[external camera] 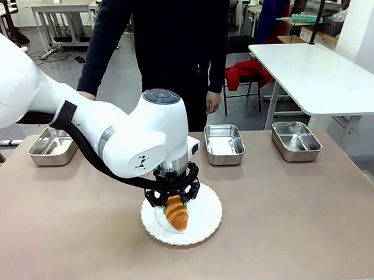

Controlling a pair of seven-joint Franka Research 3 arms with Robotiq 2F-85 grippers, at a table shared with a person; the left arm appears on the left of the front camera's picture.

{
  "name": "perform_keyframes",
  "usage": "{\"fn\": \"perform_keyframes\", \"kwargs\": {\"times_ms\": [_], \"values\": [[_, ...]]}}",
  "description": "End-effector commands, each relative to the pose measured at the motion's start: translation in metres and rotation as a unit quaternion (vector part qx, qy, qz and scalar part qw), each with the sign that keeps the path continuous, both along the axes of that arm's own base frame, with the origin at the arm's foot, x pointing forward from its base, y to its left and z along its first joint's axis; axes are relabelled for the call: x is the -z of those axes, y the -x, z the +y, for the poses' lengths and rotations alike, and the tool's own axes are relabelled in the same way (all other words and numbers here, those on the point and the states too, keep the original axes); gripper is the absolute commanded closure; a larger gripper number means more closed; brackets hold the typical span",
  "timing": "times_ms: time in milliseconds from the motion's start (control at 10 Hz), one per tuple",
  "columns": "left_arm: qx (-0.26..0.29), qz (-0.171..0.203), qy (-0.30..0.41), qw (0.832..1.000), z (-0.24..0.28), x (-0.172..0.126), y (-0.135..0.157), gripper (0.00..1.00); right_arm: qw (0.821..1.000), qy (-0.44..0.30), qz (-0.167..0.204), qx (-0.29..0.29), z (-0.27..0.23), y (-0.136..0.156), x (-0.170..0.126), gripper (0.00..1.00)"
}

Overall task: Place the bread in the container.
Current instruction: Place the Butter Roll into the Airtight Container indicated by the human.

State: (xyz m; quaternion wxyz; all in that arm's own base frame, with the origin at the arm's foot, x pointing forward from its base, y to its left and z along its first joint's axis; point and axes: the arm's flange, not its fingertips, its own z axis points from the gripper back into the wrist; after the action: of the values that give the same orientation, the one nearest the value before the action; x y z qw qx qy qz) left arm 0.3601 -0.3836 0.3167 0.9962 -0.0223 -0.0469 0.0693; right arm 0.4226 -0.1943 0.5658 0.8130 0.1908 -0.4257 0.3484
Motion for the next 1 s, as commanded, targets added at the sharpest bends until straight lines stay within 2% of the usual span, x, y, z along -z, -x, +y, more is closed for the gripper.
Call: {"fn": "perform_keyframes", "kwargs": {"times_ms": [0,100,200,500,700,900], "values": [[0.001,0.0,0.0,1.0,0.0,0.0,0.0,0.45,1.0,0.0,-0.001,0.0,0.001,0.0,-0.001,0.02],[0.0,-0.038,0.001,0.999,0.012,-0.021,-0.007,0.45,1.0,0.0,-0.001,0.0,0.001,0.0,-0.001,0.02],[0.005,-0.057,0.001,0.998,0.03,-0.045,-0.019,0.45,1.0,0.0,-0.001,0.0,0.001,0.0,-0.001,0.02],[0.014,-0.087,0.011,0.996,0.094,-0.142,-0.069,0.45,1.0,0.0,-0.001,0.0,0.001,0.0,-0.001,0.02],[0.094,-0.07,0.009,0.993,0.14,-0.184,-0.104,0.45,1.0,0.0,-0.001,0.0,0.001,0.0,-0.001,0.02],[0.103,-0.064,0.011,0.993,0.201,-0.196,-0.138,0.45,1.0,0.0,-0.001,0.0,0.001,0.0,-0.001,0.02]]}}
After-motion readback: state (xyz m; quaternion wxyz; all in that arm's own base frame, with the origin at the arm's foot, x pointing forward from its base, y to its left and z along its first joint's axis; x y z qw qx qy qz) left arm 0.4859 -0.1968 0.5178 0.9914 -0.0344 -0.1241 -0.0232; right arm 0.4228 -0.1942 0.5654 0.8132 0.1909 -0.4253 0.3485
